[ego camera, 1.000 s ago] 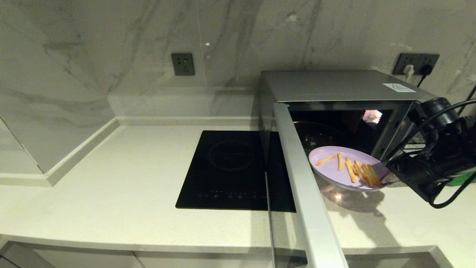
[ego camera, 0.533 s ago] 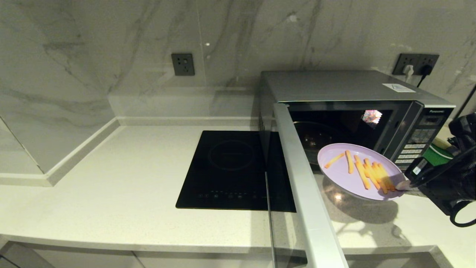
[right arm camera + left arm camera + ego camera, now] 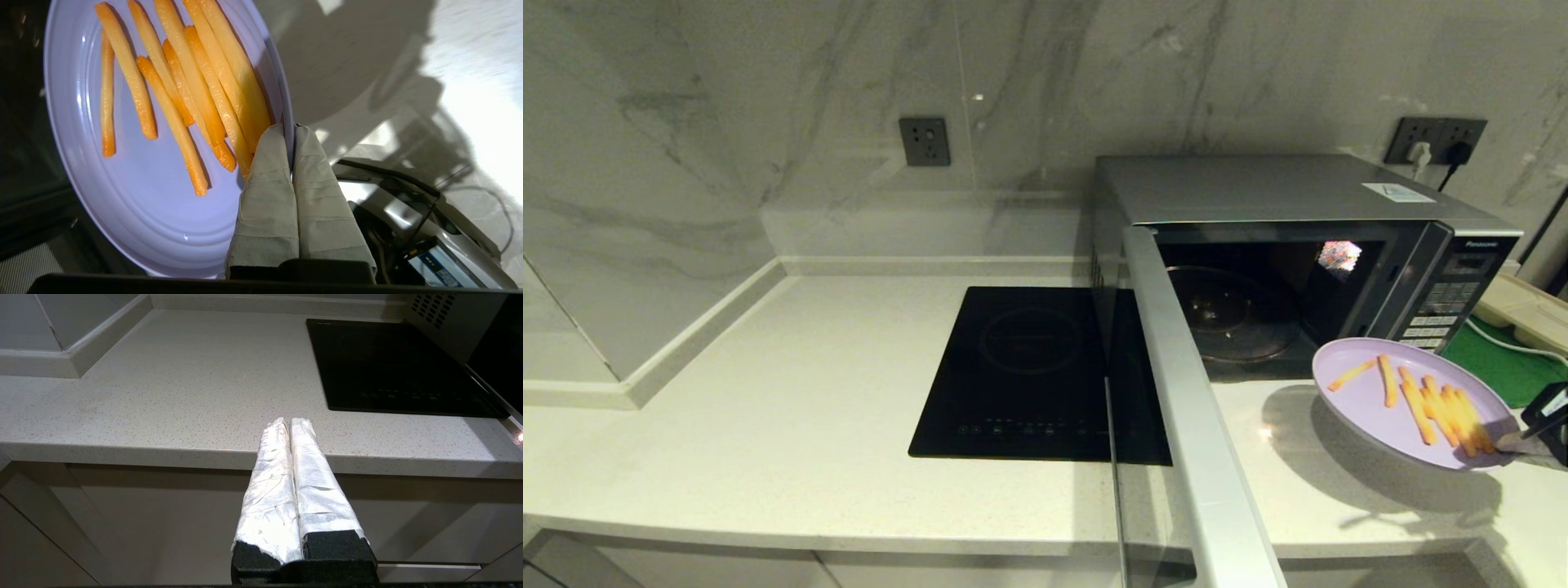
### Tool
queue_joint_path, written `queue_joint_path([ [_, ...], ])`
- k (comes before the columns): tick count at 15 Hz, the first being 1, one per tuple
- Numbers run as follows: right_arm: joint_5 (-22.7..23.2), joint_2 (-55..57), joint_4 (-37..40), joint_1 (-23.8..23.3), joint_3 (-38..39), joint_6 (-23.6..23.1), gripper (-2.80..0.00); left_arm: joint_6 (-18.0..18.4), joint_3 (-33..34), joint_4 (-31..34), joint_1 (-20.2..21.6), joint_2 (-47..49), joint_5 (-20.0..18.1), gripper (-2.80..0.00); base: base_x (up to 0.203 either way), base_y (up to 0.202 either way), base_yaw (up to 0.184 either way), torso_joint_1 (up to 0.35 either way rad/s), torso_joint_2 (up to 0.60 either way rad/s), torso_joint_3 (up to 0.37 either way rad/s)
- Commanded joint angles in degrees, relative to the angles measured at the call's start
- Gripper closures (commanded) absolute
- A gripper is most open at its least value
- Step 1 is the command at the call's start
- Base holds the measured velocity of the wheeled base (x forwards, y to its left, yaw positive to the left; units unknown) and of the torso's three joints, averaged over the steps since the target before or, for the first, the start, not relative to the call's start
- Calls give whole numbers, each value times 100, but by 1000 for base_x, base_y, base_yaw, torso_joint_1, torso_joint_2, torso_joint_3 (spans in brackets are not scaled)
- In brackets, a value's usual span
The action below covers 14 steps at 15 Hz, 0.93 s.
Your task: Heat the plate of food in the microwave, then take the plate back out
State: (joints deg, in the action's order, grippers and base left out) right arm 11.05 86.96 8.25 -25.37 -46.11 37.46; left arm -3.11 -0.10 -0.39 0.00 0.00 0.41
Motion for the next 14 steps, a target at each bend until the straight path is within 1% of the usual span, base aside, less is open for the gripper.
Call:
queue_joint_path([
  [1,377,126,-4,-866,22,-399,0,-6,1,-4,0,0,2,0,0,0,0,0,0,0],
  [5,848,521,-19,-2171,-2,-1123,0,-6,1,-5,0,0,2,0,0,0,0,0,0,0],
  [7,1050,873,-44,-2915,-60,-1586,0,-6,1,-5,0,0,2,0,0,0,0,0,0,0],
  [9,1221,1286,-267,-3478,-132,-1957,0,-6,1,-5,0,0,2,0,0,0,0,0,0,0],
  [10,1272,1454,-371,-3638,-128,-2182,0,-6,1,-5,0,0,2,0,0,0,0,0,0,0],
  [11,1327,1550,-415,-3700,-135,-2300,0,-6,1,-5,0,0,2,0,0,0,0,0,0,0],
  [14,1364,1850,-434,-3843,-332,-2337,0,-6,1,-5,0,0,2,0,0,0,0,0,0,0],
])
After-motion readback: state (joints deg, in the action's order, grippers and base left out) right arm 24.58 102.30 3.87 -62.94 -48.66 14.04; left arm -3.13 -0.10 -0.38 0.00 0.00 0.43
